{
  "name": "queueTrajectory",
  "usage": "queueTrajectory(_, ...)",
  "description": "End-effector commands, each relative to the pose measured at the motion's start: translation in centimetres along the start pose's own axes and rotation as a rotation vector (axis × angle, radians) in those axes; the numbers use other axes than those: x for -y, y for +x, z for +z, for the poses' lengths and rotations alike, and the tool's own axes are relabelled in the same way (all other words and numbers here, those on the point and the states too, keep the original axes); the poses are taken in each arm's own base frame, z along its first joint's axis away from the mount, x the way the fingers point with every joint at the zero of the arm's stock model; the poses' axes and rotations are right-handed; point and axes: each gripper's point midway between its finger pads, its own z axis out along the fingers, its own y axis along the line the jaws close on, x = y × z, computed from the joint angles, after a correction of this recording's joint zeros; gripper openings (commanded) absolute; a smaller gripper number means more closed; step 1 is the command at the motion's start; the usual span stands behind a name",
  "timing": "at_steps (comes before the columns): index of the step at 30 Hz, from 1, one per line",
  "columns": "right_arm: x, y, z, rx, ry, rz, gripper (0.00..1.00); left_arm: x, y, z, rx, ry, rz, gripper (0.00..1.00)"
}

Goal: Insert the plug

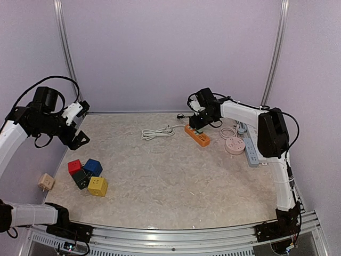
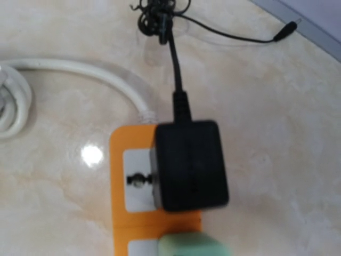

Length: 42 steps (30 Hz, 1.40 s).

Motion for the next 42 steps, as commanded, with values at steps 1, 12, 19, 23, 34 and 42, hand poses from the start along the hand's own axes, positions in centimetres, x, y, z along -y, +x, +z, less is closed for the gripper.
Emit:
queueTrajectory(1,-0.9,11.0,2.8,-0.309,-0.022,-0.005,0.0,0.1,0.6,-0.3,-0.014,0.002,0.002,0.99)
queueTrajectory(12,-1.3,8.9,0.6,-0.257,-0.059,0.005,0.0,0.1,0.6,-0.3,-0.009,0.005,-0.004,0.99)
queueTrajectory(19,-0.3,0.7,-5.9,-0.007,-0.078,0.115,0.36,0.1,0.7,-0.4,-0.013,0.002,-0.002,0.99)
queueTrajectory(23,3.1,0.0,-9.2,0.061,0.011,0.214,0.48,0.2,0.7,-0.5,-0.007,0.001,-0.002,0.99)
queueTrajectory(34,12.2,12.7,-5.5,-0.236,0.124,0.387,0.87,0.3,0.9,-0.5,-0.007,0.003,0.004,0.99)
queueTrajectory(42,13.3,13.8,-1.5,-0.339,0.042,0.375,0.92,0.5,1.3,-0.4,-0.018,0.008,-0.001,0.99)
